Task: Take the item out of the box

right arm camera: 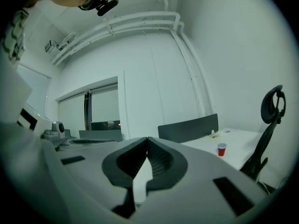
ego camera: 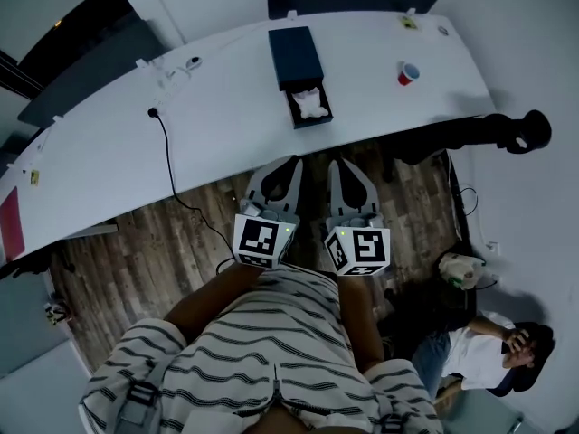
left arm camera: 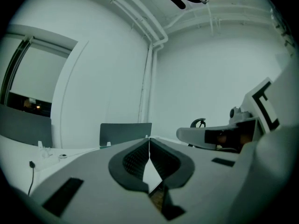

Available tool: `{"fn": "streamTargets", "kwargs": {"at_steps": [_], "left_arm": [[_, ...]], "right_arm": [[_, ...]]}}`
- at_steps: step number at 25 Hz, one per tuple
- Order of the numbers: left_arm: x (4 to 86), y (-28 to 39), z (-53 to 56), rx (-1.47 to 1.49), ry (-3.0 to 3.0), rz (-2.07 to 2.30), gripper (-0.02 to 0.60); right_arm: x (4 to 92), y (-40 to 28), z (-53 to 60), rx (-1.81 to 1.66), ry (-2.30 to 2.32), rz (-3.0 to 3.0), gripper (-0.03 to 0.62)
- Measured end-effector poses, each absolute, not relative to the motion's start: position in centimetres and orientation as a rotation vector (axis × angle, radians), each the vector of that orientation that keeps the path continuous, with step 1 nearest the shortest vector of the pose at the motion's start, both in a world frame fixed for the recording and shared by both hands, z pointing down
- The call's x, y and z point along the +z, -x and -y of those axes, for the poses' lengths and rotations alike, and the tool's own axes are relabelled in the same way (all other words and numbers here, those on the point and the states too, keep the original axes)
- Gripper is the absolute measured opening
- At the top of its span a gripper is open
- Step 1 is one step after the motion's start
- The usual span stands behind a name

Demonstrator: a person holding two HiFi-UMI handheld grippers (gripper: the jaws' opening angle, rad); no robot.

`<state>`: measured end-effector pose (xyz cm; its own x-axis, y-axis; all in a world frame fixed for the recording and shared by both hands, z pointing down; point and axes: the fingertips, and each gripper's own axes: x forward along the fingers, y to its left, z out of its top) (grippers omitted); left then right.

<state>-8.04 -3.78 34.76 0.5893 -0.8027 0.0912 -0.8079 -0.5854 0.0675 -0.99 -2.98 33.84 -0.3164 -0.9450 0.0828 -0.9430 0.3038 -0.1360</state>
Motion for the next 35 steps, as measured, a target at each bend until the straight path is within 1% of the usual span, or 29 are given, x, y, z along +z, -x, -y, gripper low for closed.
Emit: {"fn": "streamTargets", "kwargs": {"at_steps": [13,29,35], "left_arm": [[36.7,7.3,9.4,0.108,-2.688,1.308,0.026],[39.3,3.1,14.6,0.287,-2.657,1.391,0.026],[42.2,1.2,16.3,0.399,-2.614,1.336,0.026]], "right_arm": [[34.7,0.9,8.6,-0.268,1.884,-2.523,0.018],[37.8,-4.5,13.9,-0.337,1.835,-2.551,0.018],[39.3,-5.9,14.5,-0.359,1.834,-2.596,0.018]]}}
